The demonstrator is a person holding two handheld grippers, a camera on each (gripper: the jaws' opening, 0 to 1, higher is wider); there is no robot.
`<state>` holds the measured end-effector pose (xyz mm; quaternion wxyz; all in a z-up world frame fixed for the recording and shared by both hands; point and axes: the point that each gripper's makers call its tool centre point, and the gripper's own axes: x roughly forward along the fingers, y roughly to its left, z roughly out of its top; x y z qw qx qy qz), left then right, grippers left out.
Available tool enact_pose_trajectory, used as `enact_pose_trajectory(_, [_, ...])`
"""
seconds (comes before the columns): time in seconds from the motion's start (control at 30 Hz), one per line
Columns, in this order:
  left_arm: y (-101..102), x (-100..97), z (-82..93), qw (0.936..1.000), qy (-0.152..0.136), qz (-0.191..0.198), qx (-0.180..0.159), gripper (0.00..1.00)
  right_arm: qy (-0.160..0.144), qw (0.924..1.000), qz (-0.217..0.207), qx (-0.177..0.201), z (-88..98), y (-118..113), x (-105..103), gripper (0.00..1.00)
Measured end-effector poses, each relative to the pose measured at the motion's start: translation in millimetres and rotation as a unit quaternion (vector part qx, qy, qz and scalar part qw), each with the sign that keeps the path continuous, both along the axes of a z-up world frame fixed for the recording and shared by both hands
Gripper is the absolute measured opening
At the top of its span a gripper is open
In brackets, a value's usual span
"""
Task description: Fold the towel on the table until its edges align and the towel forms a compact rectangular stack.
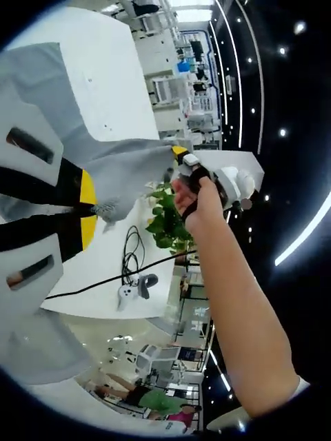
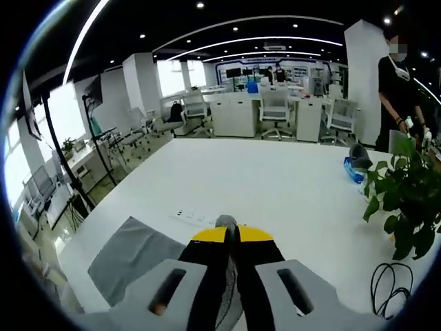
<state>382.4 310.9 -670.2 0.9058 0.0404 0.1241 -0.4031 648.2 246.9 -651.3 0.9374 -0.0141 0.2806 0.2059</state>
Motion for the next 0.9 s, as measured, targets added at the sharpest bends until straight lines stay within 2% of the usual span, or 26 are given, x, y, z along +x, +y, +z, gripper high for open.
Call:
enact_pose_trajectory(0.07, [10.7, 0.2, 0.8, 0.9999, 0.001, 0.008, -0.007, 0.02, -0.003, 0.9997, 0.01, -0.022, 1.0, 12.3, -2.2, 0.01])
enact_pose_trajectory(0.37, [52.5, -3.3, -2.1, 0.9992, 0.002, 0.035, -0.019, 0.02, 0.004, 0.9995, 0.025, -0.021, 0.3, 66.6, -1.1, 0.01])
enact_pose_trajectory(0.67, [98.0, -8.5, -12.8, 0.9982, -0.011, 0.06, 0.003, 0.02, 0.011, 0.9987, 0.046, -0.016, -5.8, 122.3, -2.4, 0.01])
enact_pose_trajectory(0.9, [134.9, -8.8, -21.1, 0.9961, -0.008, 0.088, 0.0, 0.02, 0.011, 0.9977, 0.064, -0.02, -8.0, 161.1, -3.9, 0.01])
